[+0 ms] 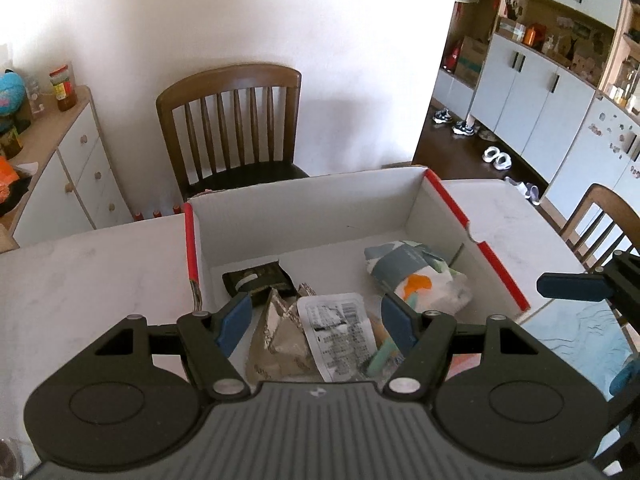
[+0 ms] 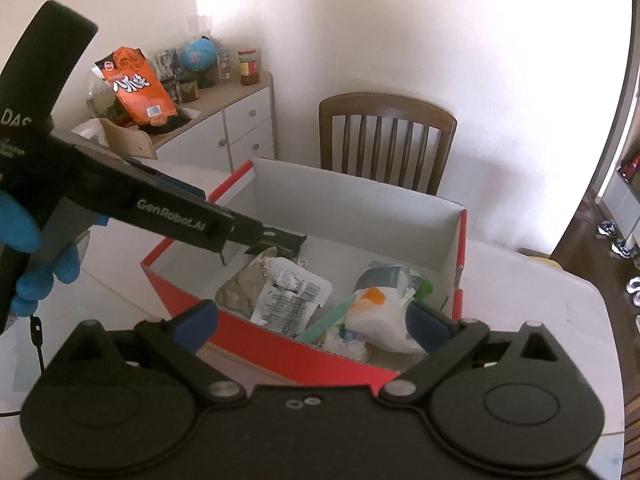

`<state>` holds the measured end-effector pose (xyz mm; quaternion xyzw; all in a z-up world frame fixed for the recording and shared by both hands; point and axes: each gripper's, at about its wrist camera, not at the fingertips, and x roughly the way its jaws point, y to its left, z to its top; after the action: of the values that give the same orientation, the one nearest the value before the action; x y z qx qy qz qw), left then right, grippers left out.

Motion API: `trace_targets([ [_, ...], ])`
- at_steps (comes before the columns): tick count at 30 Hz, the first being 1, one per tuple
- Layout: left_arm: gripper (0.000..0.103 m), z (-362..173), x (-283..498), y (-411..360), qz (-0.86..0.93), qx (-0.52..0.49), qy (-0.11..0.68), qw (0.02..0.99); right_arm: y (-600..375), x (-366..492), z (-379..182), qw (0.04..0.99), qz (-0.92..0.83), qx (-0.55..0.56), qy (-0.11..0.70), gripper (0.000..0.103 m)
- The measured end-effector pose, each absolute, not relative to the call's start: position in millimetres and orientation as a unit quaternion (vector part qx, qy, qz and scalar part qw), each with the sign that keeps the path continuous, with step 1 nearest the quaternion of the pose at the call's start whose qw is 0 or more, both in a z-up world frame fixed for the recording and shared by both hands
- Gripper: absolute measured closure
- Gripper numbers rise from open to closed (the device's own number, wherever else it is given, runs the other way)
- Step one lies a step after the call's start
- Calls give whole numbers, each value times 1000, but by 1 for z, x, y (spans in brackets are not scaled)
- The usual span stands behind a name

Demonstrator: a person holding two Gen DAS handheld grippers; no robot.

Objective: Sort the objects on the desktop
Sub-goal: 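Lower the dark packet and teal stick into the box and open both grippers, then withdraw both grippers from the box toward the items on the glass table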

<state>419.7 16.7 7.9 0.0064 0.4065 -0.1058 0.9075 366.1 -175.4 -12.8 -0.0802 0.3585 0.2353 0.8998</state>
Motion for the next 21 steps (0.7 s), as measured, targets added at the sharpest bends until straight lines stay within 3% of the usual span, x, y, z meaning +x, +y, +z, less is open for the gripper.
trace_targets([
  [21, 32, 37, 343, 17, -128, -4, 390, 912, -181, 307, 10, 907, 240, -83, 335, 2],
])
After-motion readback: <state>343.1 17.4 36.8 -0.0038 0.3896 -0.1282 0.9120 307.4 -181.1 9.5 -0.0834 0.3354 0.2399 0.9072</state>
